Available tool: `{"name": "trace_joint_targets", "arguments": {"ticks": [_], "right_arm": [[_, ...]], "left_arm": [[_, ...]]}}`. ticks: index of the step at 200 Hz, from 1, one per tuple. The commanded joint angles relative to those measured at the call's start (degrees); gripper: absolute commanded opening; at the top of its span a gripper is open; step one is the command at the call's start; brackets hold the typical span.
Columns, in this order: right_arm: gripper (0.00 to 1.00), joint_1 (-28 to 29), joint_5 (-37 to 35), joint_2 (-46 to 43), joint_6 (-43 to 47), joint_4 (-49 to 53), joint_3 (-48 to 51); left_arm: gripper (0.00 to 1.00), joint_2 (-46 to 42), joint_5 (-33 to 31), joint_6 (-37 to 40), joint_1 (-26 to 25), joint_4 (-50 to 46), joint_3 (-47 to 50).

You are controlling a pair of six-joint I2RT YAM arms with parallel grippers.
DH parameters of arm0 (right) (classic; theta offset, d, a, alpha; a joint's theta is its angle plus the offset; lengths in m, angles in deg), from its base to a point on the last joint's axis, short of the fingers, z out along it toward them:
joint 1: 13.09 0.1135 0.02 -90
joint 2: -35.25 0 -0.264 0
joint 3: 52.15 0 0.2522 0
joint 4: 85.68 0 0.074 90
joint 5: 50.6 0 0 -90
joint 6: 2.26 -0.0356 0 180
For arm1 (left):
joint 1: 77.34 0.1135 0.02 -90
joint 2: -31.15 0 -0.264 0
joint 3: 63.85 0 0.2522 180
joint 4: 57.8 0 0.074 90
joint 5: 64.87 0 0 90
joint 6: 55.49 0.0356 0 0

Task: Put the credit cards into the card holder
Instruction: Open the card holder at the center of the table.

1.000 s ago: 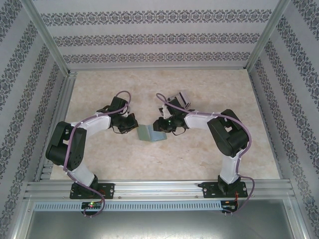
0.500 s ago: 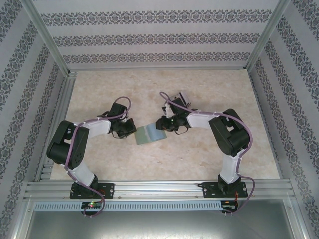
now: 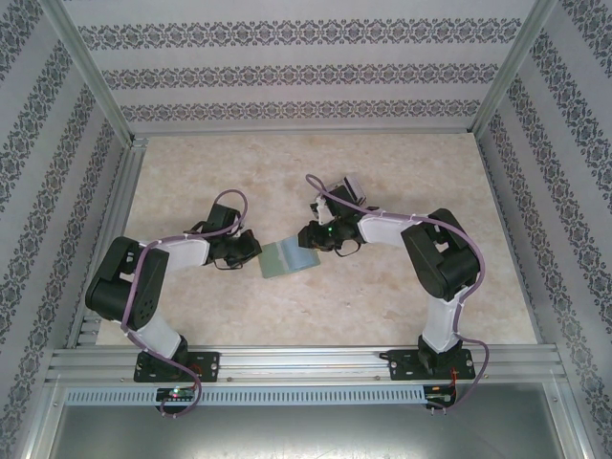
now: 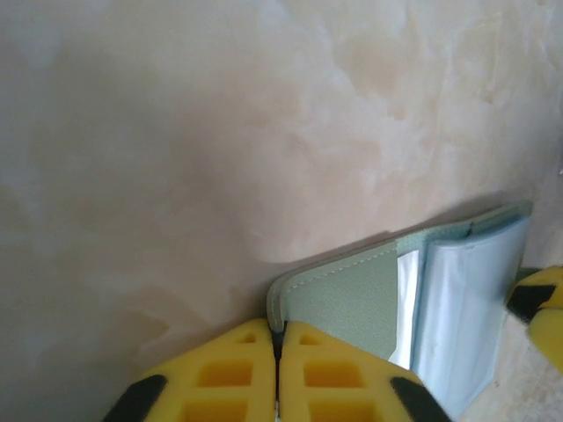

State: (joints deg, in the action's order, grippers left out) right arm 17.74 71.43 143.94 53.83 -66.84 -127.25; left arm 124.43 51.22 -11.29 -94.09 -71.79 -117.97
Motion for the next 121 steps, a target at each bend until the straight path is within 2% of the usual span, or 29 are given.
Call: {"name": "trace_joint_targets", "arguments": {"ticks": [1, 38, 86, 101, 121], "right_arm": [[0.30, -0.51, 2.55, -1.16, 1.97, 1.57, -2.82], [0.30, 0.19, 3.87, -4.82, 4.58, 7.67, -5.12], [0.27, 0.86, 4.57, -9.49, 7.56, 14.27, -4.23], [0.21, 1.55, 4.77, -9.88, 8.09, 15.40, -2.53], [0.19, 2.45, 4.86, -10.33, 8.07, 15.33, 0.10]], "left_arm": [[0.34, -0.85, 0.19, -0.34, 0.13, -0.67, 1.58], [0.40, -3.01, -2.30, 3.70, 0.13, -8.12, -3.19], [0.40, -5.83, -6.72, 9.31, 0.06, -17.05, -11.99], [0.40, -4.95, -6.50, 10.36, 0.14, -17.58, -14.71], [0.39, -2.08, -3.33, 11.16, 0.09, -16.25, -18.03]]}}
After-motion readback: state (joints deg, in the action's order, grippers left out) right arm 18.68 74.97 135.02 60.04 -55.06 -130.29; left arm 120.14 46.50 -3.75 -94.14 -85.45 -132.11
